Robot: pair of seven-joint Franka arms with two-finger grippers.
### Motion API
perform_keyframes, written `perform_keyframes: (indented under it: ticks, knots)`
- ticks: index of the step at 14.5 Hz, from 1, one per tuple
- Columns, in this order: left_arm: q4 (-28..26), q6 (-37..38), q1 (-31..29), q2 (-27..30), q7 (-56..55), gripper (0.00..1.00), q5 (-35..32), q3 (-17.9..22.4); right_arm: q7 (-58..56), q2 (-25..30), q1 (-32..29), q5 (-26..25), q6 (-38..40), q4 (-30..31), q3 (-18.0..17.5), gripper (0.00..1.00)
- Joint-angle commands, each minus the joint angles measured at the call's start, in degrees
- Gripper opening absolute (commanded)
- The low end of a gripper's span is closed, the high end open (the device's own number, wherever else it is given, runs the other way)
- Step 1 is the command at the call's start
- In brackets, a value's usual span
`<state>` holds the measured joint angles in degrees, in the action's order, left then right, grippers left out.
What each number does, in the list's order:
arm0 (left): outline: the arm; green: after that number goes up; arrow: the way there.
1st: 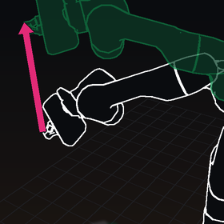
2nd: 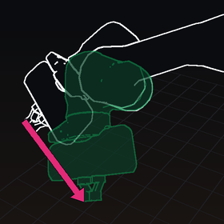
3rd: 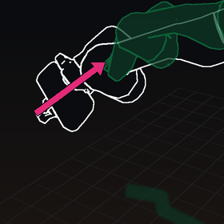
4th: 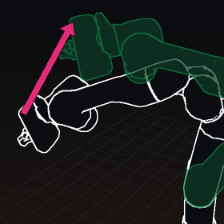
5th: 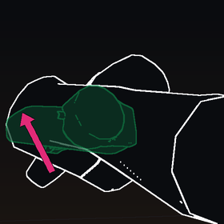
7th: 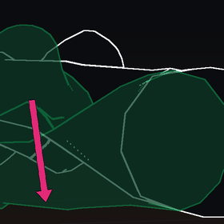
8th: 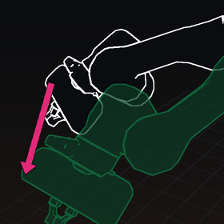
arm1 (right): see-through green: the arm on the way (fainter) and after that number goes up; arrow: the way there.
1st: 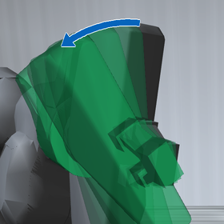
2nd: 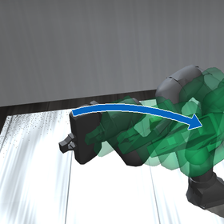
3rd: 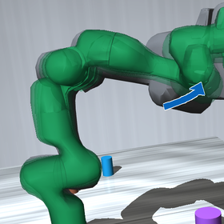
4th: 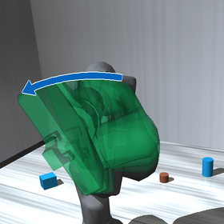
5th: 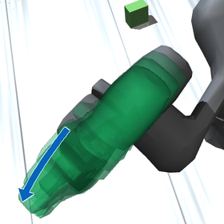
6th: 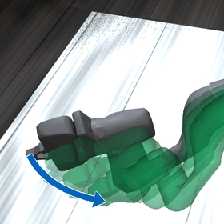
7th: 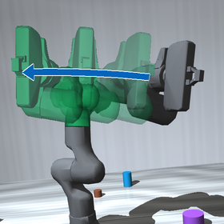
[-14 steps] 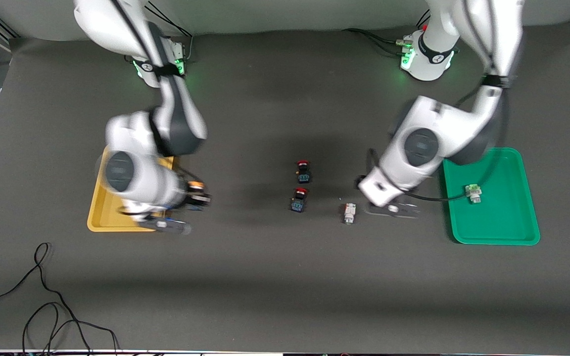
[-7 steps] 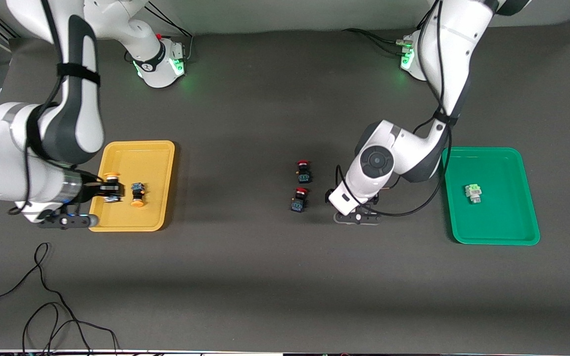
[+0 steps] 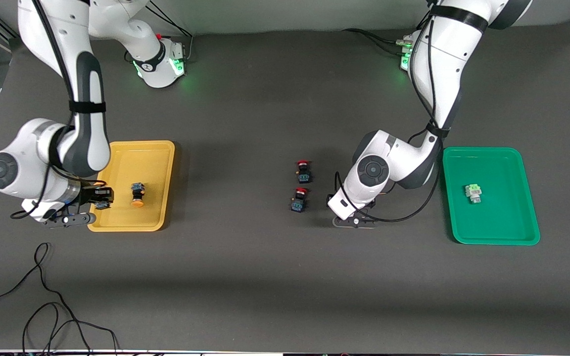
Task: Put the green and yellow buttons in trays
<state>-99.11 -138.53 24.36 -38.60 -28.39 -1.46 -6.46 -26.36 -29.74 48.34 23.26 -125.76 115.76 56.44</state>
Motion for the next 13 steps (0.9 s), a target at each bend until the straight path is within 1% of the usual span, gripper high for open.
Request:
perform_keyframes:
  ticks: [1,2,4,5,6,7,9,10,11,12,13]
  knots:
    - [1.02,-1.13,0.43,-1.04,-0.62,0.10,-0.38,0.92,-4.91,-2.94,0.00,4.23,-5.45,1.74,-1.07,0.00]
    - [1.02,-1.13,0.08,-1.04,-0.36,0.01,-0.38,0.92,-7.28,-4.52,-1.13,6.77,-6.33,1.75,-1.16,0.00]
    - [1.11,-0.34,-0.10,-0.08,-1.05,0.00,-0.03,0.92,-13.24,-7.51,-2.81,14.49,-7.30,1.75,-2.64,0.00]
    - [1.11,0.18,-0.27,0.97,-1.84,0.00,0.23,0.92,-15.89,-9.09,-2.90,17.57,-7.48,1.75,-2.74,0.00]
    - [1.11,0.45,-1.32,2.54,-2.89,0.00,0.23,0.84,-16.78,-10.24,-2.90,19.43,-7.57,1.75,-2.74,0.00]
    - [1.02,3.32,-1.76,5.34,-3.60,0.00,0.32,0.66,-16.88,-10.86,-2.73,19.71,-8.00,1.75,-2.74,0.00]
    - [1.37,15.16,-2.03,13.15,-5.80,0.00,0.59,0.66,-16.97,-11.30,-2.46,19.71,-8.45,2.01,-2.83,0.00]
    - [1.29,20.00,-2.64,16.76,-5.80,0.00,0.59,0.66,-16.97,-11.65,-2.46,19.71,-8.71,2.01,-2.83,0.04]
    - [1.29,24.32,-3.34,19.67,-5.46,0.00,0.59,0.66,-16.97,-11.66,-2.46,19.71,-8.80,2.01,-2.91,0.51]
    - [1.20,28.27,-4.92,21.87,-3.97,0.00,0.59,0.66,-16.97,-11.57,-2.38,19.71,-8.80,2.01,-2.92,0.61]
    - [1.11,31.62,-7.19,23.64,-0.74,0.00,0.59,0.66,-16.97,-11.31,-2.38,19.71,-8.80,2.01,-2.92,0.86]
